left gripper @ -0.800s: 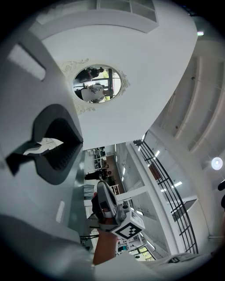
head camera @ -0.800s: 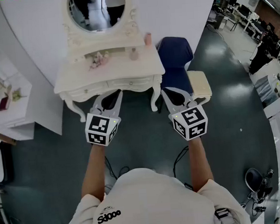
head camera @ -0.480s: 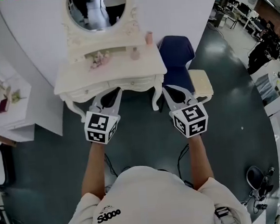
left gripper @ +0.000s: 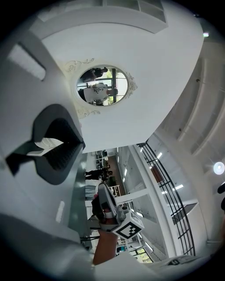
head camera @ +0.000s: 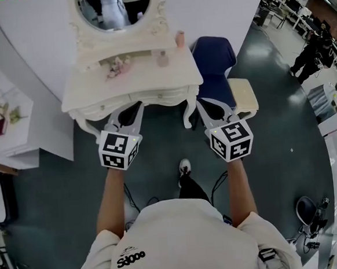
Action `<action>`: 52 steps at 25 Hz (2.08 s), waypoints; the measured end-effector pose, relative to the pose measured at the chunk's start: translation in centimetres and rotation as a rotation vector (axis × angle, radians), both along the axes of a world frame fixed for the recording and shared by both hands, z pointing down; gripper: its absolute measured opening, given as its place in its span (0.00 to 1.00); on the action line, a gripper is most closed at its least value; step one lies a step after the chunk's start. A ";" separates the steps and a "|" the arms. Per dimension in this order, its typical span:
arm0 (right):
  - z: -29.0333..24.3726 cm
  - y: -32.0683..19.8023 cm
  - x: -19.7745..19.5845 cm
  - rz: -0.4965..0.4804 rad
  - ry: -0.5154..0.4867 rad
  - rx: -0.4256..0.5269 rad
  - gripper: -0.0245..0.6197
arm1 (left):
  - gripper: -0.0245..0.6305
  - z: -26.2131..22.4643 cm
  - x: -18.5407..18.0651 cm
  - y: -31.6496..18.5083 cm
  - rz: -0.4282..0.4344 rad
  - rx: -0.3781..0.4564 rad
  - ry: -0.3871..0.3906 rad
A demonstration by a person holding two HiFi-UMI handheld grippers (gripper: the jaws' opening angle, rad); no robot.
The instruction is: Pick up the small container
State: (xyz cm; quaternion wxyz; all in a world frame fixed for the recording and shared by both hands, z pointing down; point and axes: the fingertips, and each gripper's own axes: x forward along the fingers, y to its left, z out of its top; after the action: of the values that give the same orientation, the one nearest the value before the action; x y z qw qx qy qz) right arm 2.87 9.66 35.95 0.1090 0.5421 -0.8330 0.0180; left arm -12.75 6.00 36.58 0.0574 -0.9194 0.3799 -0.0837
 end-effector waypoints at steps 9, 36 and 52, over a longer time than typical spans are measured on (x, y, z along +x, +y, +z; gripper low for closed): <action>1.4 -8.6 1.6 -0.062 -0.013 -0.009 0.04 | 0.07 1.4 2.5 -7.8 -0.033 -0.035 -0.013; 1.8 -32.9 12.4 -0.152 -0.040 -0.092 0.04 | 0.08 2.7 13.6 -31.5 -0.133 -0.134 -0.047; 4.6 -38.5 11.7 0.001 -0.039 -0.150 0.04 | 0.28 7.5 16.2 -40.3 0.114 -0.209 -0.048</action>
State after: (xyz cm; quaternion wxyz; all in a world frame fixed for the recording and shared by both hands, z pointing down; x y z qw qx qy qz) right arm 14.52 -28.82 40.51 0.1331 0.5323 -0.8311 0.0910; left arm 3.49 -34.28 44.07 -0.0252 -0.9382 0.3148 -0.1414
